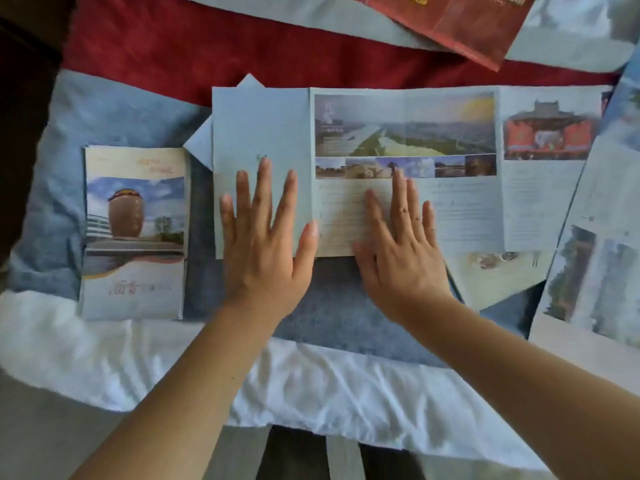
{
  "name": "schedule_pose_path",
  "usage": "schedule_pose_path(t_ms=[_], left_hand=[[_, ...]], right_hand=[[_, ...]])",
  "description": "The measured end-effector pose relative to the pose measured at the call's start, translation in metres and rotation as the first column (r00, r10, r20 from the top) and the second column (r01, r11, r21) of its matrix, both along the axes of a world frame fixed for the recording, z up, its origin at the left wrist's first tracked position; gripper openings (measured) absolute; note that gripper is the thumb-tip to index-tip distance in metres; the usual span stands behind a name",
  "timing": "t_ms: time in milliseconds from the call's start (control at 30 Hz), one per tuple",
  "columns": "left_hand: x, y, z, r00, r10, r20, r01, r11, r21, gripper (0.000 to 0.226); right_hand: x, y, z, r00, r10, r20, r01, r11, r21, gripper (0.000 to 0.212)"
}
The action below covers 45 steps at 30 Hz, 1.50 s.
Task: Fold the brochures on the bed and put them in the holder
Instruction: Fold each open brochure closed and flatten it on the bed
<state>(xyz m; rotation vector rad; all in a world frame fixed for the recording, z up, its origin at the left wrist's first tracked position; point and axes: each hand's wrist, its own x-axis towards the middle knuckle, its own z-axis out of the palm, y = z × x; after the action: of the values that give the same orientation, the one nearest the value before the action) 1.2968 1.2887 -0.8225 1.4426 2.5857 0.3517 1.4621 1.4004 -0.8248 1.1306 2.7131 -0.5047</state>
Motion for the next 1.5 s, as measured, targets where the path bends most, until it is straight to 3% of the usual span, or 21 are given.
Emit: schedule_pose_path(t_ms=[133, 333, 633, 967, 1133, 1267, 1500], left_hand=[[0.041, 0.055, -0.014, 0.989, -0.145, 0.019, 0.146, 0.987, -0.074, 0.067], [0.075, 0.09, -0.03, 0.984, -0.175, -0.03, 0.169, 0.974, -0.148, 0.069], [0.076, 0.056, -0.04, 0.972, -0.201, -0.12, 0.178, 0.968, -0.176, 0.068], [0.076, 0.0, -0.036, 0.961, -0.245, -0.129, 0.221, 0.959, -0.176, 0.069], [0.077, -0.015, -0.036, 0.964, -0.237, -0.124, 0.21, 0.957, -0.199, 0.072], [0.077, -0.022, -0.033, 0.967, -0.23, -0.107, 0.205, 0.957, -0.207, 0.071], [0.058, -0.049, -0.028, 0.971, -0.231, -0.059, 0.212, 0.951, -0.224, 0.07]], right_hand=[[0.06, 0.045, -0.005, 0.984, -0.171, 0.057, 0.17, 0.985, 0.026, 0.071], [0.103, 0.053, -0.009, 0.987, -0.16, 0.02, 0.159, 0.986, 0.041, 0.071], [0.101, 0.013, -0.016, 0.977, -0.197, -0.079, 0.199, 0.979, 0.031, 0.07], [0.099, -0.054, 0.002, 0.975, -0.145, 0.168, 0.129, 0.986, 0.105, 0.07], [0.088, -0.064, 0.007, 0.991, -0.093, 0.094, 0.079, 0.986, 0.148, 0.065], [0.071, -0.056, 0.003, 0.998, -0.052, 0.03, 0.05, 0.996, 0.076, 0.055], [0.055, -0.015, -0.012, 0.993, -0.107, 0.042, 0.101, 0.988, 0.114, 0.069]])
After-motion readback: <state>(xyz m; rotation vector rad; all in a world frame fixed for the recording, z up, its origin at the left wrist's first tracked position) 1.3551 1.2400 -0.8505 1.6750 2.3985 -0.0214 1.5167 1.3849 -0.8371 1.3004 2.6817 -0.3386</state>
